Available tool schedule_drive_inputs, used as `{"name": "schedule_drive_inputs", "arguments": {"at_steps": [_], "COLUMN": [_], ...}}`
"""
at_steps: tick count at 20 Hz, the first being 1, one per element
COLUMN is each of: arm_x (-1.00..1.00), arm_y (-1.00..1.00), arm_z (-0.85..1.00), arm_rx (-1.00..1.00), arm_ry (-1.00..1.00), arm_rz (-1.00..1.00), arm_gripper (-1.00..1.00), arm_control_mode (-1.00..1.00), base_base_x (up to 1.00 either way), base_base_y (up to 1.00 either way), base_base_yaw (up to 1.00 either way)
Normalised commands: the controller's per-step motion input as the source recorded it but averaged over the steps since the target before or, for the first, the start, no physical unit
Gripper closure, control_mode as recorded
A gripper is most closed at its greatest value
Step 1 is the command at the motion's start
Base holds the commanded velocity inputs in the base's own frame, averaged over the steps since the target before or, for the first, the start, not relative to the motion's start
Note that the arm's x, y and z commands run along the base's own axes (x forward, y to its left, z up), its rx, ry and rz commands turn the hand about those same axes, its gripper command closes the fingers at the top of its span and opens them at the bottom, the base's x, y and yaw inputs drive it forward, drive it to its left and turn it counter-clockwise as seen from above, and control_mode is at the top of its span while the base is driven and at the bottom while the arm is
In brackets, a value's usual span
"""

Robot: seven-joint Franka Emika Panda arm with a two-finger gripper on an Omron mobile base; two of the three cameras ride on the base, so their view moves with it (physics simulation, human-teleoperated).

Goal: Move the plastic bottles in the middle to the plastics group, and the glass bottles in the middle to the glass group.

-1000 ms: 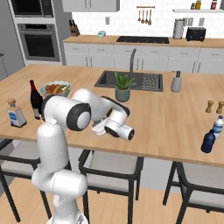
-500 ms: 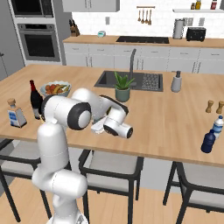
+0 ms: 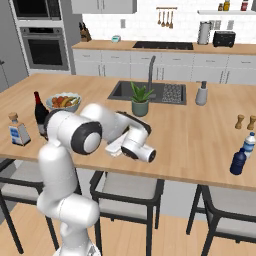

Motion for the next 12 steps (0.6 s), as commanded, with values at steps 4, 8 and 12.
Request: {"name": "schedule_drive_inputs", "arguments": {"at_steps": [4,8,12], "arm_x": [-0.37,-0.23,-0.29], "arm_y": [-0.67,-0.8,-0.83], "arm_z": [0.5,0.49,0.41], "arm_rx": [0.0,0.0,0.0], "arm_ry": [-0.16,-0.15,-0.06], "arm_rz": [-0.01,-0.12,-0.24], "arm_gripper": [1.0,1.0,1.0], "arm_control_mode": [-1.0,-1.0,-1.0], "base_base_x": [0.0,0.0,0.0], "base_base_y": [0.0,0.0,0.0], "base_base_yaw": [0.0,0.0,0.0]}}
